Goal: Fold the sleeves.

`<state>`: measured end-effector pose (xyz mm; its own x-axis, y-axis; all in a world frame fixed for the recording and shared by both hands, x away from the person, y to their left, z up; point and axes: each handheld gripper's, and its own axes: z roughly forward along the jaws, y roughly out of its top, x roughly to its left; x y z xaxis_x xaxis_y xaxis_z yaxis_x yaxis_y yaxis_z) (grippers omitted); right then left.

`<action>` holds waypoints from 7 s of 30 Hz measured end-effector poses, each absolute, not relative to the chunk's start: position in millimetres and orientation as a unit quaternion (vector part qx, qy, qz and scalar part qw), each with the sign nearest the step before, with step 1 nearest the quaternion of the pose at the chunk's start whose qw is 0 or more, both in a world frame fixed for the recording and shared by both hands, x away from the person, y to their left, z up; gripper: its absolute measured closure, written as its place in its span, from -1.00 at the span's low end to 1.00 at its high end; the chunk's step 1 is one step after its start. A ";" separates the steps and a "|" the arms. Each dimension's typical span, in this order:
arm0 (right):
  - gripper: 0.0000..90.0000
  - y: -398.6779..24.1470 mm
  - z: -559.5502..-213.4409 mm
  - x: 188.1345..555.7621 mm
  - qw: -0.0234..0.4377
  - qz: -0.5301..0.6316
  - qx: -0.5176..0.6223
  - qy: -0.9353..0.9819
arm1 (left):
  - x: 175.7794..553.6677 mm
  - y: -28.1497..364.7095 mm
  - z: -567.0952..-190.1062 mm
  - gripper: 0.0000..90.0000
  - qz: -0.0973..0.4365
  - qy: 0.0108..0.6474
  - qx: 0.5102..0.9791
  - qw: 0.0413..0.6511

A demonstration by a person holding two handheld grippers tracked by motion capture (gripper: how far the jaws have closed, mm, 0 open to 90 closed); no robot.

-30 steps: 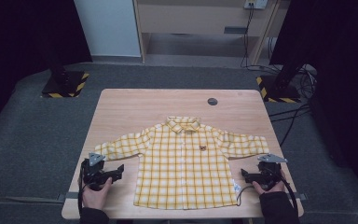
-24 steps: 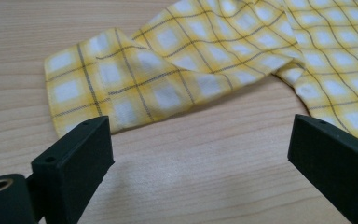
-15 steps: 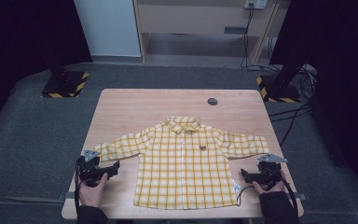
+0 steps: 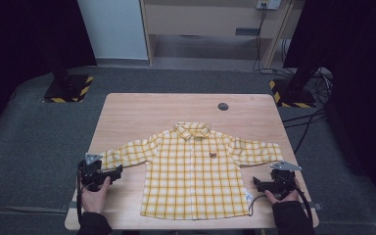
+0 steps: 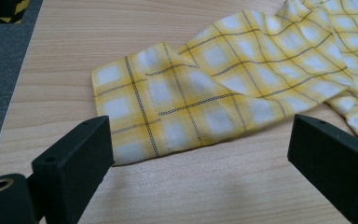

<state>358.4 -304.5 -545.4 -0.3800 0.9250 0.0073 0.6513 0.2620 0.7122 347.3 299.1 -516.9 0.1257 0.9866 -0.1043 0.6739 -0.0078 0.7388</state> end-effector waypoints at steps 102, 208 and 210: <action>-0.99 -303.9 -545.4 359.1 0.212 0.322 0.515 0.766 | 359.1 324.0 -530.7 0.82 0.234 0.646 0.624 0.372; -0.99 -303.9 -545.4 359.1 0.212 0.322 0.515 0.766 | 353.2 147.8 -509.8 0.54 0.129 0.438 0.764 0.456; -0.99 -303.9 -545.4 359.1 0.212 0.322 0.515 0.765 | 353.4 148.6 -509.6 0.53 0.125 0.437 0.764 0.459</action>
